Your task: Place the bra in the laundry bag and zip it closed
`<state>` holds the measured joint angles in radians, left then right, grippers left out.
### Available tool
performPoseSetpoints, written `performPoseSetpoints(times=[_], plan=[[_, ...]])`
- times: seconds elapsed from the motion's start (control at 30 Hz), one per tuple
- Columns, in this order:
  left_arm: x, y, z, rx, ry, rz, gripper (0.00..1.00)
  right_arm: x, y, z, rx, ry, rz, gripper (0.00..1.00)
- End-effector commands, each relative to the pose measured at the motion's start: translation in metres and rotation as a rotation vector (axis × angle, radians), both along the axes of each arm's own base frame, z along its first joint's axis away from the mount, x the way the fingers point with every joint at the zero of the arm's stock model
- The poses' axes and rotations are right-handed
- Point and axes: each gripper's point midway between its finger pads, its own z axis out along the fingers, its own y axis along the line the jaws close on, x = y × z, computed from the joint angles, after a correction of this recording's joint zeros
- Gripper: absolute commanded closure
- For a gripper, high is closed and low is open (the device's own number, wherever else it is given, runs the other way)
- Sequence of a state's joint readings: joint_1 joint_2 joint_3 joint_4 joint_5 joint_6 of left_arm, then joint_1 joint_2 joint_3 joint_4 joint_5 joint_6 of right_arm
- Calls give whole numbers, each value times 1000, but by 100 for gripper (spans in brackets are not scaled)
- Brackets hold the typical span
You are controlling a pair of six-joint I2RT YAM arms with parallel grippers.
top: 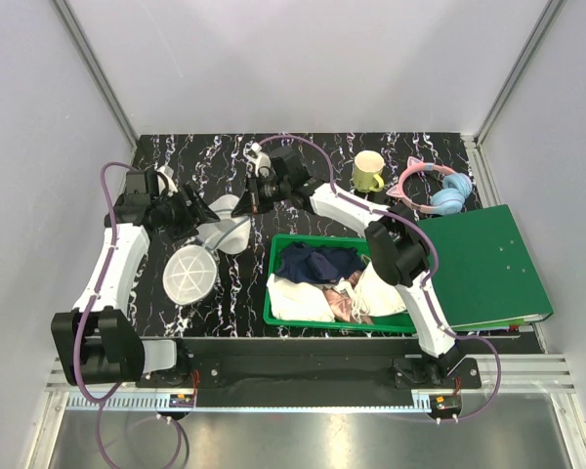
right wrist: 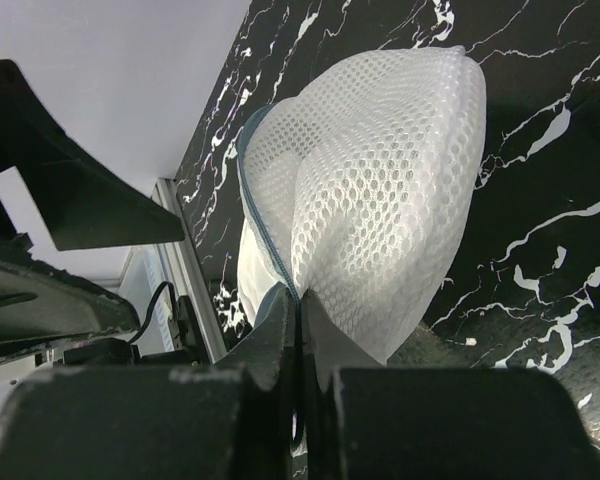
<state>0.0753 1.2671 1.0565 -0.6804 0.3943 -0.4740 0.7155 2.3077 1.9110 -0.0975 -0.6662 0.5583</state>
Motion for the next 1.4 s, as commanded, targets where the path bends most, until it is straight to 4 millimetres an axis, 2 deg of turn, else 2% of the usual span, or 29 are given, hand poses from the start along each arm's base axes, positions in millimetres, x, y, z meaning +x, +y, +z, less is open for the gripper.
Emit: performPoseSetpoints(times=[0.0,0.03,0.07,0.13,0.23,0.37,0.57,0.6,0.73,0.87,0.9,0.93,0.97,1.03,1.07,1.1,1.13,1.17,1.23,1.27,1.3,1.33,1.37], plan=[[27,-10,19,-77,-116,5,24,-1,3,23,61,-37,57,97],[27,-10,14,-102,-103,44,23,-1,2,22,57,-44,59,97],[30,-11,18,-112,-126,56,10,-1,1,21,50,-46,59,97],[37,-9,19,-133,-135,98,1,-2,0,18,34,-51,57,97],[46,-13,14,-178,-95,123,1,-6,0,17,18,-64,58,97],[59,-7,4,-195,-67,200,3,-11,2,13,-16,-88,57,96],[69,-10,-17,-248,19,244,12,-11,4,20,-36,-125,49,94],[69,-11,-20,-252,28,249,15,-13,6,21,-40,-129,56,93],[76,-11,-21,-280,28,254,51,-16,6,19,-85,-179,80,91],[76,-15,-23,-304,38,245,47,-19,6,21,-93,-195,90,90],[77,-16,-26,-315,44,248,50,-20,7,23,-93,-201,94,89],[78,-16,-25,-321,43,244,56,-22,9,22,-97,-210,104,89],[80,-17,-25,-325,43,236,74,-25,10,23,-101,-212,112,87],[84,-14,-21,-305,26,228,96,-29,10,21,-115,-227,131,80],[85,-10,-16,-280,17,234,100,-32,6,15,-147,-213,136,75],[84,-7,-9,-245,-13,214,100,-26,-1,10,-197,-251,119,69],[83,-6,-1,-224,-36,205,100,-26,-7,13,-233,-279,104,65],[80,-3,4,-204,-44,209,100,-30,-15,7,-288,-281,102,58],[69,-4,25,-178,-93,187,100,-26,-25,15,-331,-341,86,47],[61,-3,25,-160,-91,188,100,-29,-30,14,-348,-334,91,35],[56,-3,33,-146,-118,186,100,-30,-31,15,-351,-337,92,28],[47,-3,46,-138,-160,188,100,-32,-32,23,-341,-343,90,25],[42,0,46,-124,-167,203,100,-34,-32,23,-341,-344,92,25]])
